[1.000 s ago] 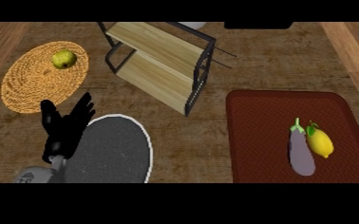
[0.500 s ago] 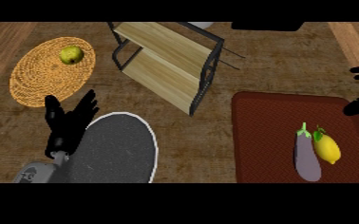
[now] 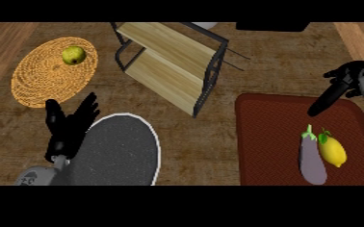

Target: Pick the eggplant from the tray and place it in the tiered shelf

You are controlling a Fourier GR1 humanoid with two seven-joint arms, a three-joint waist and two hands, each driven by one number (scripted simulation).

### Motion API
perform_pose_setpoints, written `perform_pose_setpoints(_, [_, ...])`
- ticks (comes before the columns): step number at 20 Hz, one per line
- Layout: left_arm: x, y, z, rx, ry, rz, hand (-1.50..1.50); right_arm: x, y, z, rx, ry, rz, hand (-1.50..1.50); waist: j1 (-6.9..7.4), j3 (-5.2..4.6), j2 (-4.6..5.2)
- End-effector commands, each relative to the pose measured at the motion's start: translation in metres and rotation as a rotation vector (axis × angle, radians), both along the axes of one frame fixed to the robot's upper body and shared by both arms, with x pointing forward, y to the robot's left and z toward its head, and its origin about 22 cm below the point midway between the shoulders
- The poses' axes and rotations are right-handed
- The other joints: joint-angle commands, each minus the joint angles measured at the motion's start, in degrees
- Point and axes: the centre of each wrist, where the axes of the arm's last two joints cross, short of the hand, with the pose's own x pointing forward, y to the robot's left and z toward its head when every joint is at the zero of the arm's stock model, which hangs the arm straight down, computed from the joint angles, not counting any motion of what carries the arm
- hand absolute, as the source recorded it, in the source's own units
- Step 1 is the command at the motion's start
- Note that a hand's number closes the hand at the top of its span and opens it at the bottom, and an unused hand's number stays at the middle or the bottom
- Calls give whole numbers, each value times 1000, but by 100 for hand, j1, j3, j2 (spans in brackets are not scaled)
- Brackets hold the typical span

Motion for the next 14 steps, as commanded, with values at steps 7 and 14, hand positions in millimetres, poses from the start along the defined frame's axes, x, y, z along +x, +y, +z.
perform_pose_setpoints(7, [-5,7,-5,-2,1,25,0,20,47,-36,-99,302,14,-150,-146,-3,-37])
perform_pose_setpoints(14, [-8,16,-4,-4,4,26,0,20,55,-59,-179,370,2,-150,-175,-4,-42])
